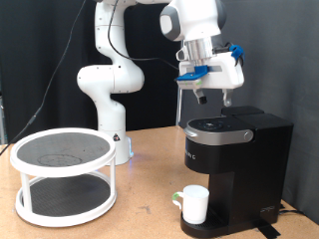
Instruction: Make a cup of coffee with the keurig machine
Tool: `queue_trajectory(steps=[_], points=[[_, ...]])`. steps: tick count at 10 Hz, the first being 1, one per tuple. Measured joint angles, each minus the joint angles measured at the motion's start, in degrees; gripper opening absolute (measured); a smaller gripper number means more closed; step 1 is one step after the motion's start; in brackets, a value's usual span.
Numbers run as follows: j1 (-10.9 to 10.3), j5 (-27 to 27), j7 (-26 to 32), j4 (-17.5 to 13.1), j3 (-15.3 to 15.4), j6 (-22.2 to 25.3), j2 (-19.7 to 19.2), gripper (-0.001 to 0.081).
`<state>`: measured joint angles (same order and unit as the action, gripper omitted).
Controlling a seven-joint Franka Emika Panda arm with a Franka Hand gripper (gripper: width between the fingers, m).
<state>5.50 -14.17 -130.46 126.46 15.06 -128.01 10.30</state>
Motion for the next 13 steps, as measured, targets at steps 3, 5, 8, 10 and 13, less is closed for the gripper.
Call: queue_trajectory(steps=[3,5,8,10,13], points=[[0.0,0.4,0.0,1.9,0.2,-1.4,-0.1,0.0555],[0.0,0.5,0.0,3.1,0.3,-2.9,-0.1,0.0372],[0.0,0.5,0.0,3.8,0.4,-5.0,-0.9,0.0068],[0.0,0.5,0.0,3.8,0.5,-5.4,-1.7,0.0012],[0.0,0.5,0.0,4.0,0.7,-5.4,-2.6,0.0003]])
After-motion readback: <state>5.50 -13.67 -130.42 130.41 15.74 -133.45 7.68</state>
